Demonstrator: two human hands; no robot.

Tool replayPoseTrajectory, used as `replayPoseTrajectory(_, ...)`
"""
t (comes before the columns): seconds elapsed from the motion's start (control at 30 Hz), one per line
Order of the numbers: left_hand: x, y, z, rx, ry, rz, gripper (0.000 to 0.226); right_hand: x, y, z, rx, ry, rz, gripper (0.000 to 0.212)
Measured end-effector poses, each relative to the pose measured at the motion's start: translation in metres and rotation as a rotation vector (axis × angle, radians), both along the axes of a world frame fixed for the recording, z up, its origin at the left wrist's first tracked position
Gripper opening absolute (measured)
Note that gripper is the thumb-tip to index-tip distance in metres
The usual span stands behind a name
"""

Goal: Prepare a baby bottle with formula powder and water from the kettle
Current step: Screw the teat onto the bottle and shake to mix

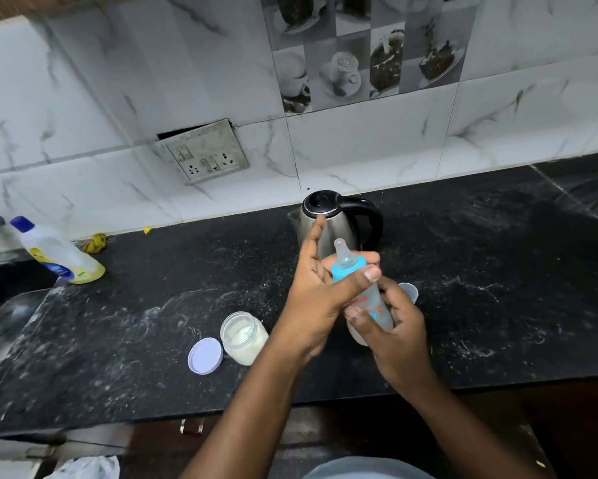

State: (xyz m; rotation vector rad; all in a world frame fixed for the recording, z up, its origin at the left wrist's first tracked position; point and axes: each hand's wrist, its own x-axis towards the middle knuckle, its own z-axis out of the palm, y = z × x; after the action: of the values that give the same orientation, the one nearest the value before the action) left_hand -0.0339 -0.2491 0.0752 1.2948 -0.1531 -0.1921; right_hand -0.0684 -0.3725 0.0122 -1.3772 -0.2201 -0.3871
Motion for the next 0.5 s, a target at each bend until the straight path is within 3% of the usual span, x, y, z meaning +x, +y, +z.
replayPoseTrajectory(0.1,0.005,0.011,0.009,-0.12,0.106,-0.175,0.08,0.0,0.002,0.001,-0.02,0.02,-0.009,0.039)
replayPoseTrajectory(0.27,0.001,-0.008,0.007,-0.089,0.07,0.075,0.07,0.004,-0.003,-0.01,-0.474,-0.067,-0.227,0.046)
replayPoseTrajectory(0.33,0.003,-0.013,0.004,-0.062,0.023,0.161,0.061,0.004,-0.003,-0.005,-0.311,-0.04,-0.045,0.034)
replayPoseTrajectory(0.43,0.012,-0.003,0.008,-0.123,0.025,-0.009,0.063,0.006,-0.003,0.01,0.247,0.262,0.393,0.031)
replayPoseTrajectory(0.5,0.014,0.002,0.012,-0.142,0.037,-0.1,0.068,0.01,-0.004,0.011,0.262,0.332,0.432,0.029)
